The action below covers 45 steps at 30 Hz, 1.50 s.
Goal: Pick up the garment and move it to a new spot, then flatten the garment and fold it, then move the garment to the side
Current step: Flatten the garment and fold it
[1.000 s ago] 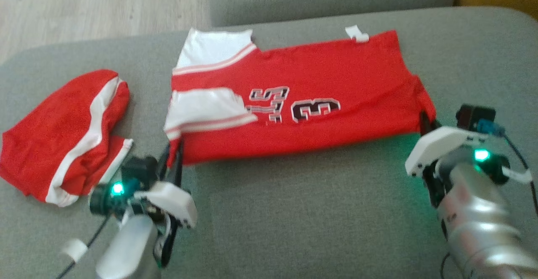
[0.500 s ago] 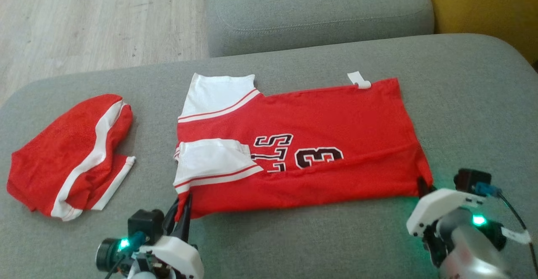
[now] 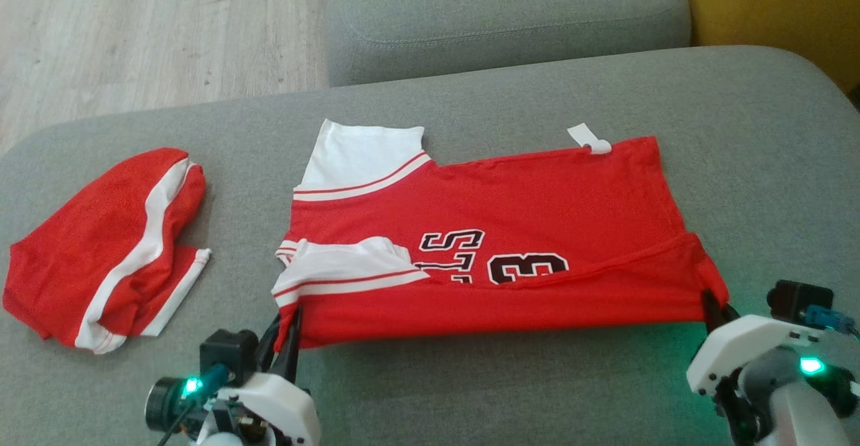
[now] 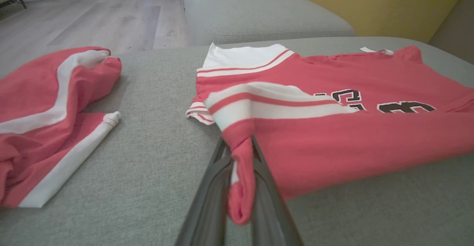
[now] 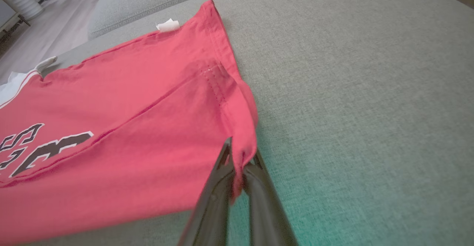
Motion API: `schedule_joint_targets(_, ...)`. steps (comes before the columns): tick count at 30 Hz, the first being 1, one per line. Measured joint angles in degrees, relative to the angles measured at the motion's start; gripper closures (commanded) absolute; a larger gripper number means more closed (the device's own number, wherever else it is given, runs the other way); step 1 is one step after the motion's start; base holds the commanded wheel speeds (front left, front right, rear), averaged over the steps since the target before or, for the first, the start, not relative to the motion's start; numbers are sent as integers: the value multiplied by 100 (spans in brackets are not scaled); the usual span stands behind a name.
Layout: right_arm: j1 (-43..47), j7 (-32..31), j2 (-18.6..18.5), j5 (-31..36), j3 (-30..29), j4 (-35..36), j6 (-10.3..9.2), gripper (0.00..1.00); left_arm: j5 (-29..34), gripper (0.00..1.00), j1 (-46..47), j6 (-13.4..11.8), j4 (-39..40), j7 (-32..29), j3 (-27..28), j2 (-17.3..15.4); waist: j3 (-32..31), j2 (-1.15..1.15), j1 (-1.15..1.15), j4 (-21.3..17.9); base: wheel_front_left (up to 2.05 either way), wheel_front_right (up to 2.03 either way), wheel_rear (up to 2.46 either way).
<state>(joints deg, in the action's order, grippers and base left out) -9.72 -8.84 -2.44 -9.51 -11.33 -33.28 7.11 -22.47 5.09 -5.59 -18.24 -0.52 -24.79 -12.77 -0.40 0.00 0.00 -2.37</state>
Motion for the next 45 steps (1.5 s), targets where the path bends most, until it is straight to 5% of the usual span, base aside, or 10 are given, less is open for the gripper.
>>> schedule_joint_targets(7,507,-595,10,-64,-22,989,0,100,0,100,-41,11,-152,-52,-127,-14,56,0,0,11,0,0,0)
schedule_joint_targets(8,556,-641,12,-57,-32,1092,0,28,0,100,-41,12,-175,-87,-136,-14,64,0,0,10,0,0,0)
schedule_joint_targets(9,626,-701,14,-58,-43,1262,0,0,0,78,-40,12,-201,-93,-143,-13,83,0,0,2,0,0,0)
schedule_joint_targets(10,648,-716,13,-59,-55,1348,-1,0,0,0,-38,9,-209,-92,-140,-13,92,0,0,-4,0,0,0)
schedule_joint_targets(21,466,-79,11,102,-175,2265,-1,0,-32,0,298,10,0,526,38,-14,357,0,0,-94,0,0,0)
schedule_joint_targets(27,-210,240,9,203,-175,2452,-1,0,-75,0,1125,225,240,654,142,-157,707,0,0,-188,0,0,0)
schedule_joint_targets(35,-1273,387,-3,386,253,2253,-1,0,-111,0,3357,1110,-586,-445,49,-676,1454,0,2,-436,0,0,0)
schedule_joint_targets(45,-2225,564,-14,332,864,1984,-1,0,-610,0,5200,1276,-2261,-1979,-661,-1222,2301,0,2,-958,0,0,0)
